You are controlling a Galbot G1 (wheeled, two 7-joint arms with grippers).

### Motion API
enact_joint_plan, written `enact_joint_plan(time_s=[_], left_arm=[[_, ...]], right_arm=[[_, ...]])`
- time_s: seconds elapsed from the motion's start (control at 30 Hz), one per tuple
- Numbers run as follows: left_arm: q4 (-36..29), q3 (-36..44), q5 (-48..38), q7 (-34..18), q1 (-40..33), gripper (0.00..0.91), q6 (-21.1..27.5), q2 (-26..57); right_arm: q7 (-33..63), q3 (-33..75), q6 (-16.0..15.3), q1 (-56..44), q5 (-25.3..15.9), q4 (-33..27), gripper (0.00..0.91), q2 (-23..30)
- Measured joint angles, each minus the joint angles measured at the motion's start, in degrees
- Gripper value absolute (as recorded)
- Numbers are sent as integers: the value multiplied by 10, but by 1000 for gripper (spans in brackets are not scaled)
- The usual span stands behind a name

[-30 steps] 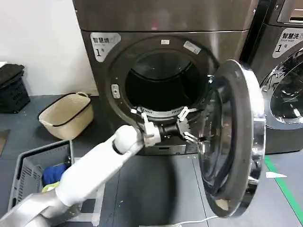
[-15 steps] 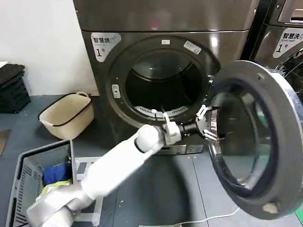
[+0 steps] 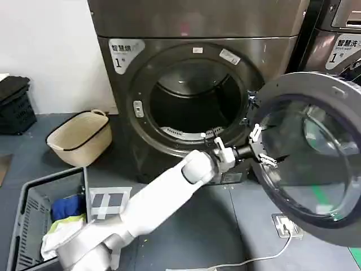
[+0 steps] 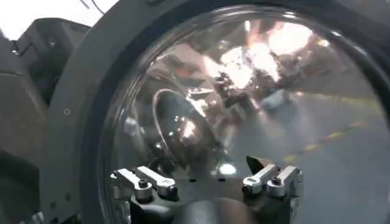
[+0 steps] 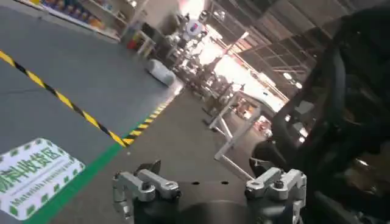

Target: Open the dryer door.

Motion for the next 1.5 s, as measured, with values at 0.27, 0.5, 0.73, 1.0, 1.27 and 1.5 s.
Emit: enact_joint_plan(time_s=[0.27,0.5,0.73,1.0,1.27,1.5], left_arm=[[25,5,37,-12,0,907,5,-32],[35,5,61,-27,3,907,25,-48],[74,1,79,-41,-3,907,26,-48],[96,1,69,-29,-5,907,33,-48],[12,7,-35,25,11,907,97,-48],[-149,-4,-116,31,42,907,165,-44]], right_arm=[[-3,2,4,1,-2,2,907,9],[-1,8,-14,-2,-1,2,907,3],[16,13,-27,-2,-26,-21,907,-10],[18,13,-27,2,-31,-43,907,-17],[2,13,-29,4,-29,-40,907,-30],[-11,13,-31,5,-28,-24,907,-45]])
